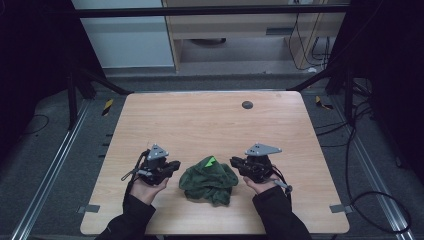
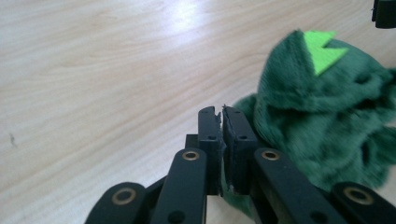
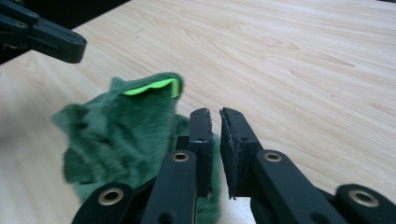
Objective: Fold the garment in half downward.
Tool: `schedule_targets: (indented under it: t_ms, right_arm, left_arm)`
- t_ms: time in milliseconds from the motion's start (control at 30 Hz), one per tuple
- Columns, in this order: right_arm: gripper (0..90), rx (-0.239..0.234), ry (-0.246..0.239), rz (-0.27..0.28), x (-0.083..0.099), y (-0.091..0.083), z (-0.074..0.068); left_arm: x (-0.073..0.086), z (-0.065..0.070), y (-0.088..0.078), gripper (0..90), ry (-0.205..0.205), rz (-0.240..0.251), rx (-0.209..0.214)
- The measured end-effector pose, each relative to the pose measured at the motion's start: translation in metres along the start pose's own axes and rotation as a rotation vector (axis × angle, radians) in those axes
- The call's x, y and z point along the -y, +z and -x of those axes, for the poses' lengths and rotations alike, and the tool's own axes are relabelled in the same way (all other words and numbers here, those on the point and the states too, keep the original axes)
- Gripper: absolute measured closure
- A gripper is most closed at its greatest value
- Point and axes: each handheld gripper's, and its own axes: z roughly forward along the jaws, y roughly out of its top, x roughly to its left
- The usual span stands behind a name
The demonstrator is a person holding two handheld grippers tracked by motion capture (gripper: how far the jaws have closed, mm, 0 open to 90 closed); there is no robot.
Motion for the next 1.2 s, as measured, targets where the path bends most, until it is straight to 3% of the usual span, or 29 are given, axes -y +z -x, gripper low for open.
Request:
schedule_targets:
  t_ms: [167, 367, 700, 1000, 1200]
  right_arm:
    - [89.4, 0.023, 0.016, -0.012, -0.005, 0.012, 0.009]
    - [90.0, 0.016, 0.027, -0.022, -0.007, 0.021, 0.012]
    - [90.0, -0.010, 0.019, -0.059, -0.003, 0.039, 0.007]
    - [90.0, -0.040, 0.006, -0.097, 0.003, 0.047, -0.001]
    - [90.0, -0.077, -0.012, -0.100, 0.002, 0.045, -0.011]
  left_arm:
    - [-0.006, -0.002, 0.015, 89.4, -0.007, 0.004, -0.013]
    - [-0.010, -0.001, 0.028, 89.7, -0.016, 0.003, -0.011]
    - [-0.012, 0.003, 0.052, 89.8, 0.014, -0.035, 0.040]
    - [-0.010, 0.011, 0.052, 89.9, 0.038, -0.048, 0.085]
    - [-0.010, 0.016, 0.042, 89.8, 0.060, -0.025, 0.122]
